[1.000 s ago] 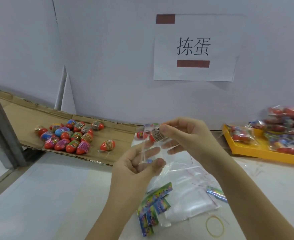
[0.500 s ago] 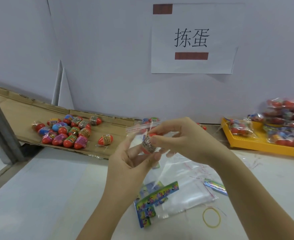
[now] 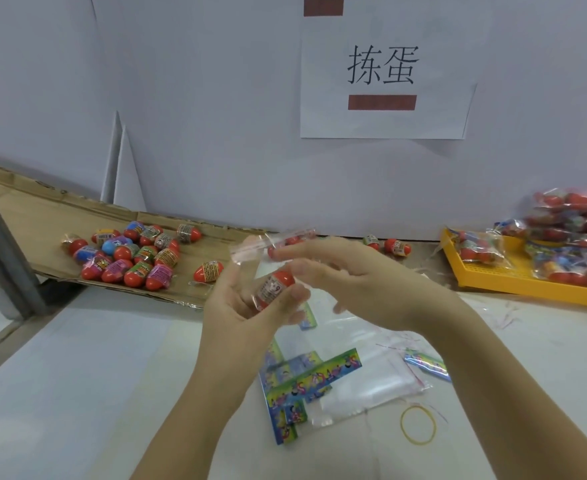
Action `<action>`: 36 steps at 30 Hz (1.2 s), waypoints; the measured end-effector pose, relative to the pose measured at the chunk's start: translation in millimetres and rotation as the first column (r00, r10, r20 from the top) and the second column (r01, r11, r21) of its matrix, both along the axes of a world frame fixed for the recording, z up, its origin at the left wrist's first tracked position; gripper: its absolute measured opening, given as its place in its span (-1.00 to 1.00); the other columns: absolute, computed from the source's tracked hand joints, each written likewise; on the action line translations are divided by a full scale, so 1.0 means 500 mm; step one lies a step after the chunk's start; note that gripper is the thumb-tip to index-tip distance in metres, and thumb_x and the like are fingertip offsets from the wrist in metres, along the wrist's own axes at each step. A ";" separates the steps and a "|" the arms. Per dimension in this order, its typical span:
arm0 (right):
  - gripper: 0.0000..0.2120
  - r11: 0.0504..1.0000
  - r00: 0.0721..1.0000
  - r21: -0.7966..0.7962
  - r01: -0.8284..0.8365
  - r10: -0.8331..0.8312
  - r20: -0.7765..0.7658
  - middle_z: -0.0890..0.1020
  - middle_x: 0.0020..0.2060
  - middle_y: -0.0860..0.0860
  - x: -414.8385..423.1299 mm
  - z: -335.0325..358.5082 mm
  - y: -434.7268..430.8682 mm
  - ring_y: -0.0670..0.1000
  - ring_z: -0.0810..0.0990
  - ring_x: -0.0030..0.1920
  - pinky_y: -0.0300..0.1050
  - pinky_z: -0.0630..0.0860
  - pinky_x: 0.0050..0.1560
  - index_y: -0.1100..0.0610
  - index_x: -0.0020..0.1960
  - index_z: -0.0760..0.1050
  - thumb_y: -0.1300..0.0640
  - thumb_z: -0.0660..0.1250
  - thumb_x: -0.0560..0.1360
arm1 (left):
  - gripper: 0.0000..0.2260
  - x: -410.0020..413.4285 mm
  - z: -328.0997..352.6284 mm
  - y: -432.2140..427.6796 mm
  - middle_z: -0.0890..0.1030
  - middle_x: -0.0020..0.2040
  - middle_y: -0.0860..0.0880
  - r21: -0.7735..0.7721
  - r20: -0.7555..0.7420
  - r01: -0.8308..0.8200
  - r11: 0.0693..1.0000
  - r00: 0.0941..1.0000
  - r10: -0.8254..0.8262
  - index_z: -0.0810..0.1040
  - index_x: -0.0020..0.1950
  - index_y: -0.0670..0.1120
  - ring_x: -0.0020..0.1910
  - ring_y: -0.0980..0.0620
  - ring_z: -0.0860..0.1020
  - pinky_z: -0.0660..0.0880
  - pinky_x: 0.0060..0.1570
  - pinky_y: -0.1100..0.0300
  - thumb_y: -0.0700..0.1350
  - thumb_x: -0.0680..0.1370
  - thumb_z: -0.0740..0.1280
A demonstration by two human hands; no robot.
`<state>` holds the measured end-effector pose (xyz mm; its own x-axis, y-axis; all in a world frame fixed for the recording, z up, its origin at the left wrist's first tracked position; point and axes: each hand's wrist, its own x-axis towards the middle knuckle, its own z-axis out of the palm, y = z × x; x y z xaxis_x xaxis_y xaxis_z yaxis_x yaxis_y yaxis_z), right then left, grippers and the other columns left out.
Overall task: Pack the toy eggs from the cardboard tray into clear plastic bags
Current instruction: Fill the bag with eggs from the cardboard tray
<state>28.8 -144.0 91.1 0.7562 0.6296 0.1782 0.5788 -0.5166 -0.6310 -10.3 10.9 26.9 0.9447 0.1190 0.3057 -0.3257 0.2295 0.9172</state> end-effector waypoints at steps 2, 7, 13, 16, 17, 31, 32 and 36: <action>-0.76 0.994 0.998 0.096 0.045 -0.049 0.032 0.58 -0.06 -0.23 -0.001 0.004 0.000 -0.22 0.53 -0.04 -0.38 0.51 -0.19 -0.05 0.12 0.56 -0.07 0.16 0.60 | -0.39 0.001 -0.001 0.005 0.72 -0.06 -0.11 -0.043 -0.014 -0.003 0.999 1.000 0.002 0.50 0.24 -0.10 -0.05 -0.17 0.69 0.61 -0.19 0.19 -0.01 0.24 0.54; -0.57 1.000 0.999 0.010 0.013 -0.014 0.048 0.56 -0.07 0.07 -0.004 0.002 0.003 -0.04 0.52 -0.10 -0.06 0.53 -0.17 0.08 0.01 0.62 -0.21 0.13 0.54 | -0.33 0.002 -0.002 0.006 0.72 -0.05 -0.04 0.060 -0.014 0.045 0.997 0.999 -0.045 0.38 0.43 -0.13 -0.14 -0.01 0.70 0.61 -0.17 0.22 -0.15 0.35 0.51; -0.42 0.999 0.998 0.011 -0.046 0.046 -0.042 0.49 0.02 0.10 -0.008 0.002 0.009 -0.17 0.43 -0.03 -0.24 0.39 -0.08 0.10 -0.05 0.62 -0.32 0.05 0.41 | -0.27 -0.002 -0.001 0.002 0.71 -0.24 -0.07 0.059 -0.045 0.039 0.997 0.998 -0.037 0.36 0.45 -0.11 -0.36 0.01 0.59 0.54 -0.38 0.28 -0.11 0.29 0.49; -0.65 0.999 0.992 -0.037 -0.025 0.021 -0.121 0.42 0.10 -0.11 -0.001 -0.012 0.006 -0.30 0.32 0.15 -0.30 0.29 0.09 -0.13 -0.07 0.60 -0.29 0.12 0.49 | -0.21 -0.004 0.001 0.000 0.71 -0.26 -0.02 0.032 -0.070 0.057 0.998 0.996 -0.055 0.29 0.51 -0.05 -0.37 -0.06 0.58 0.56 -0.40 0.24 -0.13 0.30 0.46; -0.70 0.998 0.991 -0.056 -0.024 0.016 -0.133 0.41 0.12 -0.14 0.003 -0.016 0.005 -0.29 0.34 0.17 -0.26 0.33 0.11 -0.16 -0.02 0.60 -0.26 0.16 0.51 | -0.19 -0.006 0.002 -0.002 0.72 -0.25 -0.02 0.030 -0.075 0.062 0.998 0.995 -0.059 0.27 0.52 -0.03 -0.36 -0.06 0.61 0.57 -0.38 0.24 -0.13 0.29 0.45; -0.95 0.952 0.936 0.278 0.132 -0.027 -0.351 0.68 -0.23 0.07 0.025 -0.018 -0.015 0.09 0.70 -0.25 -0.16 0.60 -0.38 0.18 -0.14 0.64 0.20 0.43 0.47 | -0.58 0.014 0.015 0.003 0.71 -0.13 -0.14 -0.049 -0.478 0.090 0.995 0.872 -0.102 0.65 0.12 -0.15 -0.19 -0.13 0.68 0.60 -0.32 0.10 0.07 0.37 0.47; -0.95 0.946 0.937 0.291 0.142 -0.034 -0.347 0.68 -0.24 0.07 0.025 -0.016 -0.016 0.10 0.70 -0.26 -0.15 0.59 -0.39 0.18 -0.14 0.64 0.20 0.43 0.47 | -0.60 0.010 0.011 0.004 0.72 -0.11 -0.15 -0.025 -0.467 0.128 0.991 0.875 -0.125 0.69 0.02 -0.14 -0.16 -0.15 0.70 0.61 -0.31 0.12 0.06 0.29 0.52; -0.94 0.952 0.940 0.262 0.157 -0.062 -0.336 0.69 -0.25 -0.06 0.026 -0.009 -0.022 0.02 0.69 -0.27 -0.14 0.58 -0.42 0.11 -0.15 0.66 0.15 0.42 0.48 | -0.60 -0.003 0.005 0.012 0.72 -0.14 -0.17 0.035 -0.395 0.169 0.985 0.908 -0.141 0.69 -0.05 -0.14 -0.21 -0.10 0.71 0.60 -0.32 0.22 -0.03 0.16 0.55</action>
<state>41.5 -154.8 86.5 0.8636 0.4990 0.0724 0.2715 -0.3392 -0.9007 -11.7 16.9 29.3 0.9950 -0.0463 -0.0886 0.0956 0.1820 0.9786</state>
